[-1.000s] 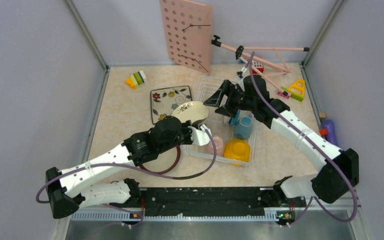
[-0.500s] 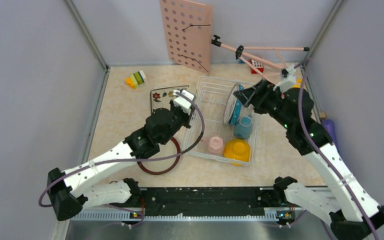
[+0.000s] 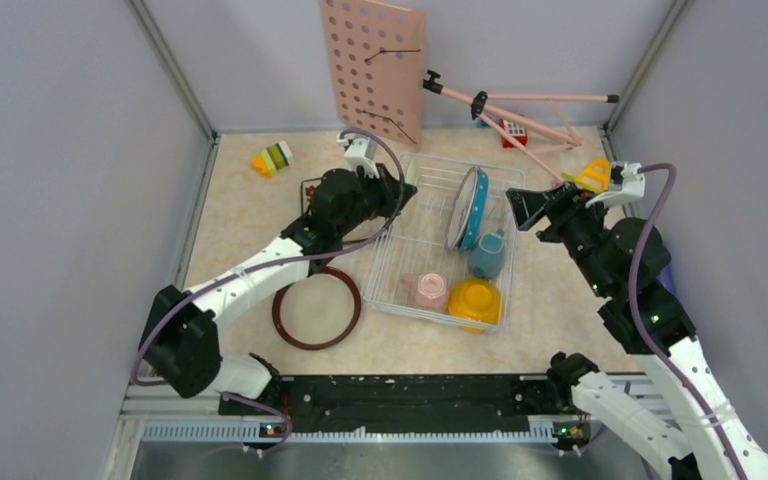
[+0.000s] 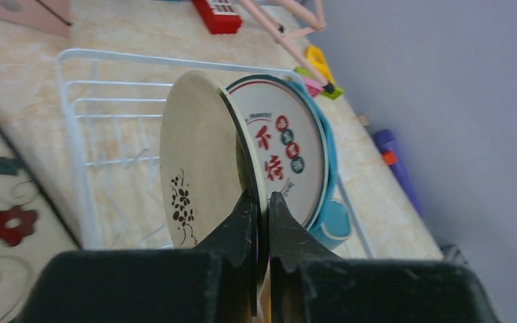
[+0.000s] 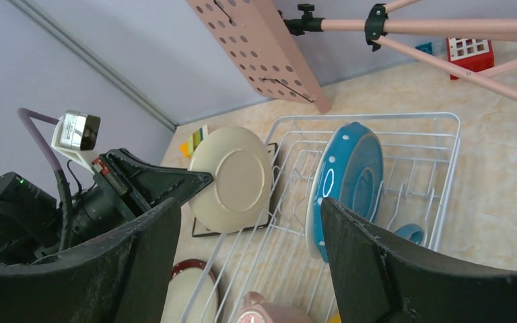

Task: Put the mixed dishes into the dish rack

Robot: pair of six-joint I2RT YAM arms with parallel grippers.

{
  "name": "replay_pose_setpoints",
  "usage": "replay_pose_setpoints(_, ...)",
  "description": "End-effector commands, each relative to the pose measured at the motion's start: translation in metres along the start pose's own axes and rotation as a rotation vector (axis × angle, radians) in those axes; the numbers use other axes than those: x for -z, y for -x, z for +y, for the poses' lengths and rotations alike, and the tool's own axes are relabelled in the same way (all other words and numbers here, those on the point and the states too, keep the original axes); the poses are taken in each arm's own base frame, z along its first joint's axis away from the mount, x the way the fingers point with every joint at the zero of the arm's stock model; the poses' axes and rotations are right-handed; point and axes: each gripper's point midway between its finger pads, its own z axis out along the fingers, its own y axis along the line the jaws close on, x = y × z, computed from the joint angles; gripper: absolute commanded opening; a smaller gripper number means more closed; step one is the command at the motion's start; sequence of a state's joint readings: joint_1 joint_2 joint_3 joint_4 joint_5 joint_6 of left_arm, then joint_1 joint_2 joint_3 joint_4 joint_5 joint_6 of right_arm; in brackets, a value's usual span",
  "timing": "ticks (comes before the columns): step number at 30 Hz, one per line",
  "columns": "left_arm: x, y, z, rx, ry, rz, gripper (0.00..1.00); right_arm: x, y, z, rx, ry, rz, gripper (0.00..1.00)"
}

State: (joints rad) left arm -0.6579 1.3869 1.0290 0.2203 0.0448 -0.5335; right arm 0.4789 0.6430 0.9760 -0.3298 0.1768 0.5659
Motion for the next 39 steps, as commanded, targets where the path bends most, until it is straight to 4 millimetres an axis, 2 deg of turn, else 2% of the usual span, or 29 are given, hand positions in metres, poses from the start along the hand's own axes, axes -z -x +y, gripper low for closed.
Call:
replay_pose_setpoints(1,-0.006,0.051,-0.066,0.149,-0.318,-0.118,0.00,-0.003,0.005,-0.005,0.041,-0.017,-0.029,0.74)
replay_pose_setpoints(5,-0.023,0.046,-0.071,0.170,-0.370,-0.089,0.00,-0.005,0.006,-0.004,0.050,-0.009,-0.035,0.74)
replay_pose_setpoints(13,-0.059,0.020,-0.051,0.204,-0.350,-0.033,0.00,-0.005,0.008,-0.001,0.061,-0.001,-0.032,0.74)
replay_pose_setpoints(21,-0.080,-0.015,-0.038,0.246,-0.361,0.067,0.01,-0.006,0.008,0.000,0.059,0.001,-0.028,0.74)
replay_pose_setpoints(24,-0.086,-0.030,-0.032,0.246,-0.336,0.120,0.10,-0.006,0.008,0.001,0.061,0.003,-0.026,0.74)
replay_pose_setpoints(26,-0.088,-0.036,-0.024,0.236,-0.299,0.127,0.22,-0.007,0.008,0.001,0.063,0.002,-0.025,0.74)
replay_pose_setpoints(28,-0.086,-0.039,-0.022,0.212,-0.288,0.128,0.27,-0.007,0.008,0.000,0.065,0.000,-0.025,0.74)
replay_pose_setpoints(29,-0.086,-0.040,-0.020,0.193,-0.272,0.123,0.23,-0.008,0.007,0.000,0.065,-0.001,-0.023,0.74)
replay_pose_setpoints(32,-0.084,-0.041,-0.010,0.154,-0.209,0.126,0.00,-0.008,0.006,0.000,0.063,-0.001,-0.019,0.74)
replay_pose_setpoints(39,-0.074,-0.030,-0.006,0.159,-0.168,0.076,0.00,-0.009,0.005,0.001,0.054,0.005,-0.016,0.74)
